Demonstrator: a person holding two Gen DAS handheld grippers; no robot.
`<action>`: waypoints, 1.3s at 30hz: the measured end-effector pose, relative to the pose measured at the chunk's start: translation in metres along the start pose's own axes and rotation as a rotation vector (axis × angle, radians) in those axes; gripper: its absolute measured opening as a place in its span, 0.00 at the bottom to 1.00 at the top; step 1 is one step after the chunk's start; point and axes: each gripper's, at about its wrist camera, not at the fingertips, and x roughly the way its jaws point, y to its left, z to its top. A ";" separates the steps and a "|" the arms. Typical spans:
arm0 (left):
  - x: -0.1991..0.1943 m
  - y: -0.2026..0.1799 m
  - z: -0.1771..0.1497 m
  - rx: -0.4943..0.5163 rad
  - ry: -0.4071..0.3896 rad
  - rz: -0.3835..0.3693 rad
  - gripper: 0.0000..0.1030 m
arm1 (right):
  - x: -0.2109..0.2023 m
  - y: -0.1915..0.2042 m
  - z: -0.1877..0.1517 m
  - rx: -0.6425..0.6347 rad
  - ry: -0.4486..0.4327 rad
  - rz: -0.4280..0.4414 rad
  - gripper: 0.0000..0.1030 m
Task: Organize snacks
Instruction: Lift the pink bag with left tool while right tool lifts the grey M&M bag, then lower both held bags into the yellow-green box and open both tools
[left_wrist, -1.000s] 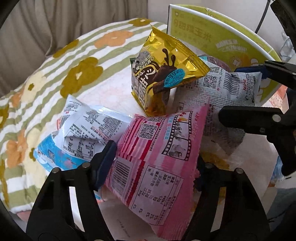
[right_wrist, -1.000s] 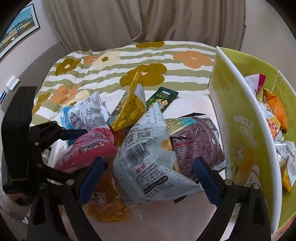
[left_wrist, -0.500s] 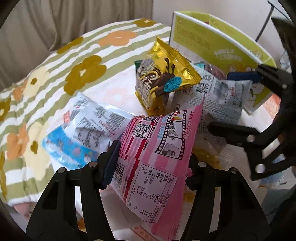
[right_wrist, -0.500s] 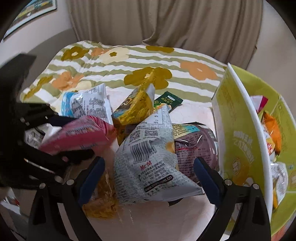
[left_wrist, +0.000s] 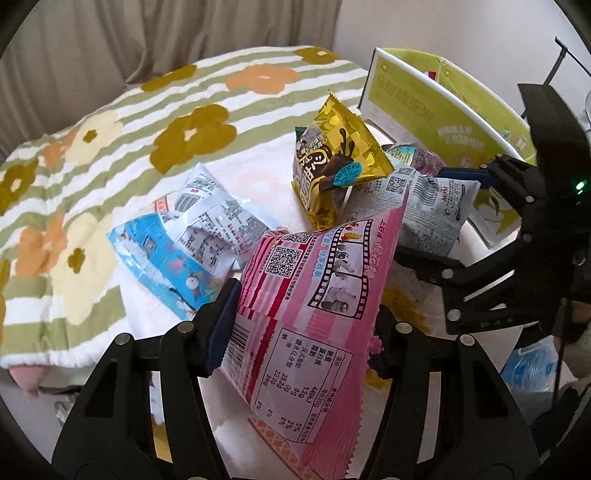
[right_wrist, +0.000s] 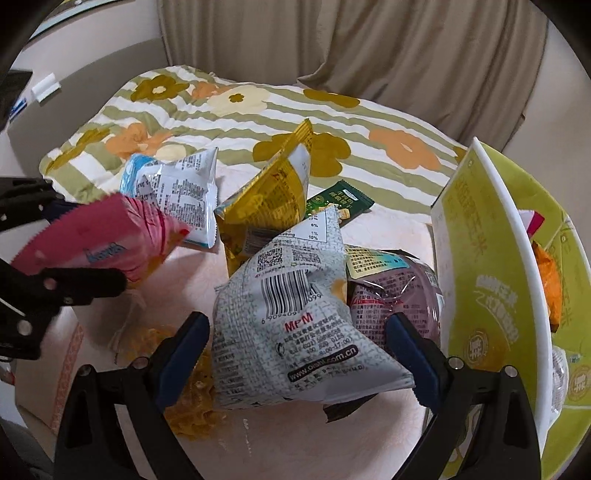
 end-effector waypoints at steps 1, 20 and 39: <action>-0.001 0.000 -0.001 -0.003 -0.002 0.003 0.54 | 0.001 0.002 0.000 -0.016 0.002 -0.002 0.86; -0.050 -0.004 0.000 -0.067 -0.071 0.020 0.54 | -0.056 -0.002 0.001 0.026 -0.049 -0.007 0.52; -0.111 -0.118 0.091 -0.062 -0.300 0.051 0.54 | -0.182 -0.139 -0.013 0.233 -0.264 -0.018 0.52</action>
